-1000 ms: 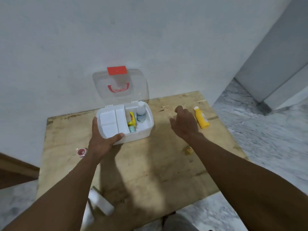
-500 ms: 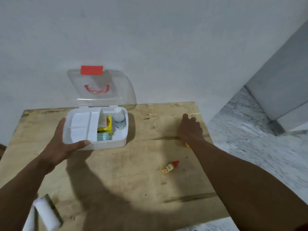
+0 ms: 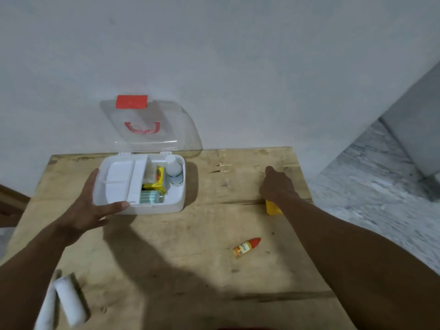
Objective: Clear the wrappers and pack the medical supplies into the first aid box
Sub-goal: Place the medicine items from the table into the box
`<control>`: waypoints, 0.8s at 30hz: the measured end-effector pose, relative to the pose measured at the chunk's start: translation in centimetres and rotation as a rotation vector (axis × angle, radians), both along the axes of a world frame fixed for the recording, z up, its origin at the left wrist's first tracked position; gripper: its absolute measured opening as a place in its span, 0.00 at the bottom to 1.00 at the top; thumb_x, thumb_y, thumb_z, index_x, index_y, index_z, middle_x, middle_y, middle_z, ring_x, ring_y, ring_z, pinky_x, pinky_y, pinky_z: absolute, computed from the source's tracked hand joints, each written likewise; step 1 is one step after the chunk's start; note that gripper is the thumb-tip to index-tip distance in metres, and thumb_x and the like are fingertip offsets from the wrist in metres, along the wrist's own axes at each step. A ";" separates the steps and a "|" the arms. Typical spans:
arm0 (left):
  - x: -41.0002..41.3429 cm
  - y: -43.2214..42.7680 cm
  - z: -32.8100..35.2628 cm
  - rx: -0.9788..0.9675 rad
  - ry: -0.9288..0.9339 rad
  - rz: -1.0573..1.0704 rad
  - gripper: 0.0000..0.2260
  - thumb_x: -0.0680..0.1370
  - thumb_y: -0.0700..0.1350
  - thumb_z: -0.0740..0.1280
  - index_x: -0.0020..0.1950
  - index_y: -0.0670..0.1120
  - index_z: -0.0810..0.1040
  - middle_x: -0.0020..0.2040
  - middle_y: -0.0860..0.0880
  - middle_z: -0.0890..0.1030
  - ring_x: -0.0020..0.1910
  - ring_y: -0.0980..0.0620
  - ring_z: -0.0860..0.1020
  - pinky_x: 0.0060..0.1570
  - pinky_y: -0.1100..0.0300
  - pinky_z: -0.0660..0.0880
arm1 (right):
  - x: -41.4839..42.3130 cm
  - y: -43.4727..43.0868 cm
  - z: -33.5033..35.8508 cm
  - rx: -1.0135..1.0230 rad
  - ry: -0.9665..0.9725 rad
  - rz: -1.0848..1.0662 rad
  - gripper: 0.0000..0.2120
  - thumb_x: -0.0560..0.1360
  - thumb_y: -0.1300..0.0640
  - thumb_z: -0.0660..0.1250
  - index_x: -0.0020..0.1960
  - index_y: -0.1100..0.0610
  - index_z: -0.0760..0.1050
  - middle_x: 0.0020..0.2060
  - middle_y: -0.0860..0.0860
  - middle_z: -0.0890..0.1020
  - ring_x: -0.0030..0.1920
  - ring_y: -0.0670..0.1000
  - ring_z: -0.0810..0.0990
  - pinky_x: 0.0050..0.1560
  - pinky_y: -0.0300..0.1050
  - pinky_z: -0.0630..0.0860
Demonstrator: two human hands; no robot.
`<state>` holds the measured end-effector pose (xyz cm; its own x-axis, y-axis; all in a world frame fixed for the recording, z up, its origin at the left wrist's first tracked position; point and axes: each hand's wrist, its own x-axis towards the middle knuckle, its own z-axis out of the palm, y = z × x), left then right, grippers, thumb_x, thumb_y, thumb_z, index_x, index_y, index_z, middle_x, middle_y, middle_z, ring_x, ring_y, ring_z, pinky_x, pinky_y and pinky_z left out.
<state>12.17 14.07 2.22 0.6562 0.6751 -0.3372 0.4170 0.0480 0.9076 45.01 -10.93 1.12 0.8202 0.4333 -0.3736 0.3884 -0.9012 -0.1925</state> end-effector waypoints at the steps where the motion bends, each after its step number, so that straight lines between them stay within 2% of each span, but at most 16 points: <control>1: 0.0 0.0 0.0 -0.009 -0.002 0.010 0.35 0.63 0.47 0.77 0.59 0.75 0.66 0.63 0.62 0.73 0.63 0.49 0.73 0.42 0.49 0.80 | -0.1 0.3 0.2 0.027 0.015 0.003 0.18 0.75 0.61 0.64 0.65 0.59 0.67 0.57 0.61 0.78 0.59 0.63 0.76 0.51 0.48 0.74; 4: -0.2 0.2 -0.1 -0.009 -0.026 0.005 0.36 0.63 0.48 0.78 0.61 0.74 0.66 0.62 0.62 0.73 0.61 0.51 0.74 0.42 0.47 0.81 | -1.0 1.8 1.2 0.154 0.058 0.012 0.20 0.74 0.60 0.66 0.65 0.56 0.68 0.59 0.59 0.79 0.61 0.61 0.77 0.53 0.44 0.71; 8: -0.5 0.6 -0.4 0.004 -0.079 -0.011 0.41 0.58 0.54 0.80 0.65 0.70 0.64 0.63 0.61 0.73 0.61 0.54 0.74 0.40 0.54 0.79 | -3.4 4.6 2.6 0.347 0.082 -0.005 0.21 0.73 0.55 0.70 0.63 0.54 0.69 0.58 0.57 0.79 0.56 0.60 0.77 0.48 0.42 0.66; 10: -0.8 0.7 -0.9 0.001 -0.123 -0.008 0.41 0.61 0.50 0.81 0.68 0.67 0.64 0.64 0.59 0.73 0.60 0.55 0.75 0.42 0.56 0.79 | -5.0 6.1 3.7 0.441 0.080 -0.013 0.22 0.72 0.54 0.71 0.63 0.54 0.68 0.54 0.57 0.79 0.50 0.59 0.77 0.46 0.43 0.66; 13: -1.1 1.0 -1.7 0.049 -0.166 -0.011 0.39 0.68 0.40 0.80 0.71 0.59 0.63 0.63 0.57 0.74 0.58 0.55 0.74 0.39 0.61 0.77 | -7.7 8.1 5.6 0.596 0.029 -0.046 0.22 0.71 0.54 0.73 0.61 0.54 0.69 0.48 0.54 0.79 0.47 0.58 0.77 0.45 0.44 0.69; 15: -1.2 1.3 -2.0 0.084 -0.181 -0.032 0.39 0.67 0.40 0.80 0.71 0.57 0.63 0.60 0.61 0.73 0.58 0.63 0.74 0.42 0.61 0.78 | -9.7 9.3 6.9 0.696 -0.014 -0.059 0.22 0.70 0.53 0.74 0.59 0.54 0.70 0.44 0.52 0.79 0.45 0.57 0.77 0.46 0.46 0.73; 17: -1.3 1.5 -2.2 0.109 -0.198 -0.051 0.40 0.67 0.38 0.80 0.71 0.55 0.62 0.60 0.63 0.72 0.54 0.73 0.73 0.44 0.69 0.78 | -11.7 10.5 7.9 0.796 -0.046 -0.067 0.21 0.69 0.53 0.75 0.58 0.53 0.71 0.39 0.52 0.79 0.42 0.56 0.78 0.45 0.46 0.74; 19: -1.4 1.6 -2.4 0.111 -0.214 -0.051 0.41 0.67 0.38 0.81 0.72 0.53 0.62 0.60 0.63 0.73 0.52 0.76 0.73 0.42 0.75 0.75 | -13.6 11.6 8.6 0.880 -0.066 -0.069 0.22 0.69 0.53 0.76 0.58 0.53 0.72 0.37 0.53 0.80 0.40 0.55 0.78 0.42 0.43 0.74; 21: -1.6 1.8 -2.7 0.099 -0.223 -0.045 0.43 0.64 0.43 0.81 0.72 0.54 0.62 0.61 0.61 0.74 0.57 0.68 0.74 0.47 0.72 0.76 | -15.4 12.6 8.8 0.938 -0.085 -0.078 0.22 0.68 0.54 0.76 0.59 0.51 0.72 0.40 0.55 0.82 0.41 0.56 0.80 0.43 0.44 0.75; 24: -1.8 2.3 -3.2 0.083 -0.213 -0.031 0.46 0.61 0.47 0.81 0.73 0.56 0.61 0.63 0.56 0.75 0.60 0.56 0.75 0.58 0.52 0.77 | -17.8 13.7 8.1 0.931 -0.175 -0.043 0.25 0.67 0.55 0.77 0.61 0.51 0.73 0.43 0.51 0.81 0.45 0.58 0.81 0.48 0.50 0.79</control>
<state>10.37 16.36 -1.01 0.7271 0.6735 -0.1327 0.2157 -0.0406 0.9756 27.16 2.75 9.19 0.8542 0.4631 0.2366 0.4495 -0.4289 -0.7836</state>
